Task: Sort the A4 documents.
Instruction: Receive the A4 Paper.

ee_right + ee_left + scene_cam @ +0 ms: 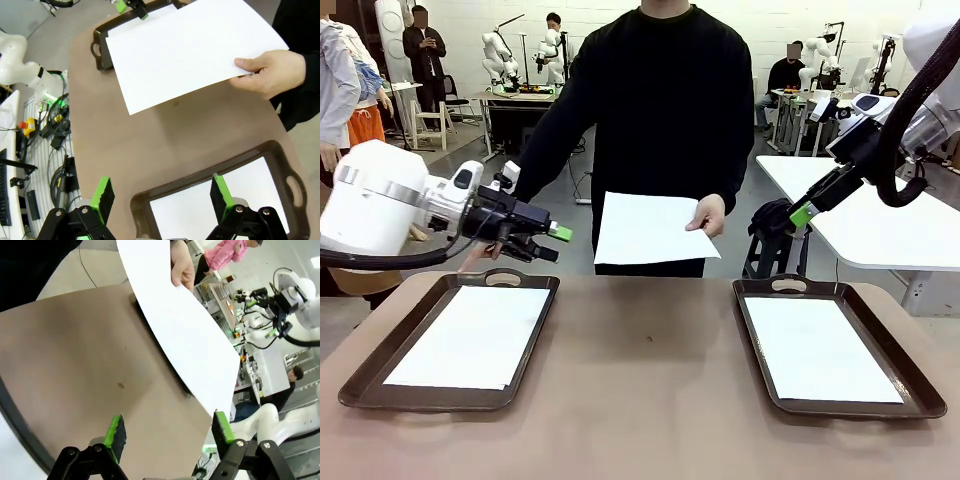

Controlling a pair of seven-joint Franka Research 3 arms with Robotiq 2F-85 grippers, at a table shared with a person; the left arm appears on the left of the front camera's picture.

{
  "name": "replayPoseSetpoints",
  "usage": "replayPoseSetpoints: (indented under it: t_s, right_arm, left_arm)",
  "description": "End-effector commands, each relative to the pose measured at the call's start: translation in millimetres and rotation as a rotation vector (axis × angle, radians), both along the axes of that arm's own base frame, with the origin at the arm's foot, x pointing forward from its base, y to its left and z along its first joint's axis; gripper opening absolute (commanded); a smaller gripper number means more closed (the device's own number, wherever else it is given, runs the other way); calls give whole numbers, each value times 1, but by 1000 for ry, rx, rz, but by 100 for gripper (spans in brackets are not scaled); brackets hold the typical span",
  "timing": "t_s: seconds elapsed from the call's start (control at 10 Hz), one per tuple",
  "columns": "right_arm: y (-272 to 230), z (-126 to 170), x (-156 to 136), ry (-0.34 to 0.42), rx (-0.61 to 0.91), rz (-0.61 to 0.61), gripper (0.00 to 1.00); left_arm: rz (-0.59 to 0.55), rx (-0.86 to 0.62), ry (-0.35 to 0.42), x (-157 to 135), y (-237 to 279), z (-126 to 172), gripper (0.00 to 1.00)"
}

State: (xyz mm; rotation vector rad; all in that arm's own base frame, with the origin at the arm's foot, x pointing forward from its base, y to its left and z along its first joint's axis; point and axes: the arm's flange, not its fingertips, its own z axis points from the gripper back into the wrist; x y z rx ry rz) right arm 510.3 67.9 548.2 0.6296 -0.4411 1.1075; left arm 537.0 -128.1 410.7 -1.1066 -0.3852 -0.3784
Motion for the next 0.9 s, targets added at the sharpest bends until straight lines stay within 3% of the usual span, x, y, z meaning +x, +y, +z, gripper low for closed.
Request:
replayPoseSetpoints:
  t_s: [0.0, 0.8]
  right_arm:
    - [0, -1, 1, 1, 0, 0, 100]
    - [0, -1, 1, 1, 0, 0, 100]
  left_arm:
    - [43, -42, 46, 25, -20, -3, 90]
    - [80, -137, 184, 77, -64, -21, 90]
